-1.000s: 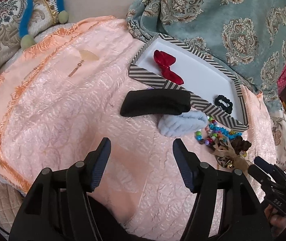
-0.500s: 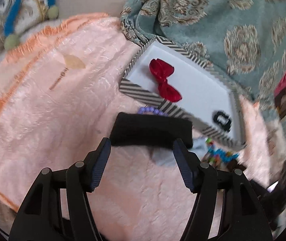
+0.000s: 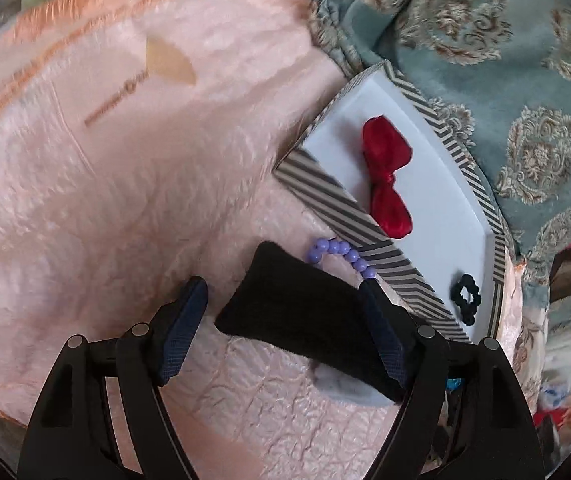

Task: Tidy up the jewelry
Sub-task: 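Carry the black hair clip and tan bow clip over the tray with both grippers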

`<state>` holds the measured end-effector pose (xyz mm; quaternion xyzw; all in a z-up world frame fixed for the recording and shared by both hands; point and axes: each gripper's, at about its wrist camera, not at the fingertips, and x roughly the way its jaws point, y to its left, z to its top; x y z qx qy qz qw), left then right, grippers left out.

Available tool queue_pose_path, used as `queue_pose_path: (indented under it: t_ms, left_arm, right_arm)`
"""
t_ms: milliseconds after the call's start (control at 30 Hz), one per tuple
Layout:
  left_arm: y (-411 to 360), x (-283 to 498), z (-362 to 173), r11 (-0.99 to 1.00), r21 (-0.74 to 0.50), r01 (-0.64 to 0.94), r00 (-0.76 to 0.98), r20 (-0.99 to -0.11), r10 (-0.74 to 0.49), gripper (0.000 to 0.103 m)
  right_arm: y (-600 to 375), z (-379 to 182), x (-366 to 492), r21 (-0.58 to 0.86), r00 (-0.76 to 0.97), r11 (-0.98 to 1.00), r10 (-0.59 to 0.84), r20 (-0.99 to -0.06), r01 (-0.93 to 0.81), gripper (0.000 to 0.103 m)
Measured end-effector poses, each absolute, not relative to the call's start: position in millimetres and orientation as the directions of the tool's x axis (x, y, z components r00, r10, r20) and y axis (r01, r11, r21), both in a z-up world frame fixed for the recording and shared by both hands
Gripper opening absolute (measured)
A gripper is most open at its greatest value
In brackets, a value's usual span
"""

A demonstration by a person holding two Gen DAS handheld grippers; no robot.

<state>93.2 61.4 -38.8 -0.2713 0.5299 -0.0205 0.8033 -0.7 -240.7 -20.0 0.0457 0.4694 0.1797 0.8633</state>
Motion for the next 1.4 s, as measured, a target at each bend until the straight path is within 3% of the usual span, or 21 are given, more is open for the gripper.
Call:
queue_pose_path:
  t_ms: [33,67,100,200,300,833,1400]
  left_arm:
    - [60,93,-39,0.854,-0.457,-0.250,0.449,-0.836,-0.316,0.077]
    - [59,92,-39,0.858,-0.453,-0.243,0.457,-0.833,-0.311,0.066]
    - [56,93,-39,0.866,-0.444,-0.230,0.455,-0.836,-0.307,0.043]
    - [53,92,-39,0.883,-0.418,-0.216,0.443,-0.847,-0.293,0.017]
    - [60,85,-29,0.872,-0.444,-0.208,0.468,-0.828,-0.310,0.015]
    - [47,62,64,0.879,-0.473,-0.064,0.605,-0.719,-0.343,0.013]
    - [-30,127,68,0.910,-0.414,0.023,0.579,-0.737,-0.350,0.013]
  right_arm:
    - [-241,-20,-1,0.250,0.494,0.931,0.355,-0.794,-0.267,0.035]
    - [-241,-20,-1,0.253,0.494,0.930,0.357,-0.792,-0.267,0.035]
    - [-242,-20,-1,0.254,0.495,0.930,0.358,-0.792,-0.267,0.035]
    - [-241,-19,-2,0.252,0.500,0.929,0.359,-0.788,-0.270,0.028]
    - [-242,-11,-6,0.252,0.527,0.929,0.363,-0.768,-0.273,0.022]
    - [-268,67,-22,0.368,0.633,0.887,0.459,-0.623,-0.281,0.021]
    - [-294,86,51,0.418,0.677,0.884,0.441,-0.590,-0.211,0.021]
